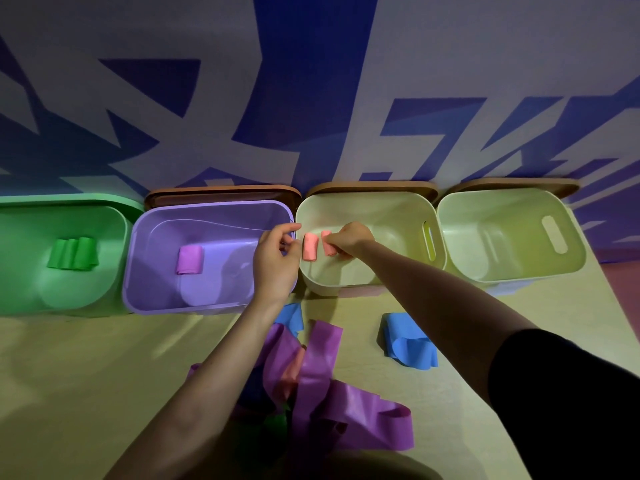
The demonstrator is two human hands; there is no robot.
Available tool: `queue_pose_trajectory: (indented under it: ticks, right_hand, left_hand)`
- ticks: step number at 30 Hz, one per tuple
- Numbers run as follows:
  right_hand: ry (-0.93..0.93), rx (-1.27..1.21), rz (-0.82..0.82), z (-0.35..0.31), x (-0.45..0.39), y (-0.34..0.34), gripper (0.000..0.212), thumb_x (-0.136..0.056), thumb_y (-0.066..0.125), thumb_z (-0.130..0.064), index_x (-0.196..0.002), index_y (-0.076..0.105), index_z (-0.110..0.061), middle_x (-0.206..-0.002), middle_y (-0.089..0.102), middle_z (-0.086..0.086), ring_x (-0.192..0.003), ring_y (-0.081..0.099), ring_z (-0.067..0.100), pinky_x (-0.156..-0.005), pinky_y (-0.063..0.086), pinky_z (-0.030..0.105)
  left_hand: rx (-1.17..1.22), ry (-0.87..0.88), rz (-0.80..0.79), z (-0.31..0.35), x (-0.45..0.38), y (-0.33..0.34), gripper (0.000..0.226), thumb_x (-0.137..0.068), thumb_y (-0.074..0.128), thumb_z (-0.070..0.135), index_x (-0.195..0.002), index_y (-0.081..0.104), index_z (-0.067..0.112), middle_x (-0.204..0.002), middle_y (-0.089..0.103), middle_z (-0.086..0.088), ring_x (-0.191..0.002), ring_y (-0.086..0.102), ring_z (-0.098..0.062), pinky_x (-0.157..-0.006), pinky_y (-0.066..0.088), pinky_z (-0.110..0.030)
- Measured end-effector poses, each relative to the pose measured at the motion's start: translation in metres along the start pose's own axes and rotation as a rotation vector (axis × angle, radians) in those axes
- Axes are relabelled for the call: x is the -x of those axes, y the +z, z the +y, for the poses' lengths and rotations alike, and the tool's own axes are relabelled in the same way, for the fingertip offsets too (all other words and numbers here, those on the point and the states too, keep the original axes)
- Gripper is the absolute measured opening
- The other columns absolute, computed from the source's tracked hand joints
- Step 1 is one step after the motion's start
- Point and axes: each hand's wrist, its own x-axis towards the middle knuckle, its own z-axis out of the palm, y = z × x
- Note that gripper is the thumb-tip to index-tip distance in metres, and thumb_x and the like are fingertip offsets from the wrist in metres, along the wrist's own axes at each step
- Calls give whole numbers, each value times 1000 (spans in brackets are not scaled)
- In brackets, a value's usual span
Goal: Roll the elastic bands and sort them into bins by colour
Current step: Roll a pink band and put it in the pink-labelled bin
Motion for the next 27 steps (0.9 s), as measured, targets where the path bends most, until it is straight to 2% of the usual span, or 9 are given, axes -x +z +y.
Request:
queue_pose_trajectory:
  ticks: [3, 6, 11, 16, 23, 27]
  right_hand:
    - [8, -6, 1, -1, -1, -2, 37, -82, 59, -43, -63, 59, -11, -67, 60, 7, -68, 59, 23, -61, 46, 26]
    - [10, -14, -7, -1, -2, -3, 30, -82, 59, -38, -66, 58, -12, -74, 62, 8, -71, 59, 23, -56, 44, 25]
    - [27, -23, -19, 0, -4, -2, 23, -80, 61, -26, -63, 58, -10, -69, 59, 8, -67, 57, 22, -53, 43, 24]
    - [13, 8, -16, 0, -6, 3, 36, -81, 66, -38, -59, 58, -12, -68, 60, 7, -66, 56, 20, -61, 44, 27]
    - [14, -10, 14, -1, -1, -3, 36, -84, 60, -42, -61, 53, -15, -63, 54, 3, -62, 53, 17, -48, 36, 24]
    - [25, -37, 17, 1, -1, -4, 30, -83, 59, -42, -72, 57, -14, -76, 60, 5, -73, 57, 22, -49, 36, 23]
  left_hand:
    - [0, 1, -4, 0, 0, 0, 30, -87, 55, 2, -107, 67, 21, -92, 53, -5, -73, 51, -6, -70, 40, -10]
    - [-3, 10, -3, -1, 0, 0, 31, -87, 55, 1, -107, 67, 21, -93, 53, -5, -73, 51, -6, -69, 39, -7]
    - [-9, 3, 1, 1, 0, 0, 30, -87, 55, 0, -107, 67, 19, -92, 53, -6, -72, 50, -6, -68, 38, -6]
    - [-15, 7, 1, 1, 0, 0, 30, -87, 55, 1, -108, 67, 20, -93, 53, -6, -72, 50, -6, -68, 39, -7]
    - [-16, 5, -3, 1, 0, 0, 30, -87, 55, 1, -107, 67, 21, -92, 52, -5, -72, 50, -7, -67, 39, -7]
    - [-20, 6, -6, 1, 0, 0, 30, -87, 55, 1, -107, 67, 20, -93, 53, -6, -73, 50, -6, -68, 38, -7]
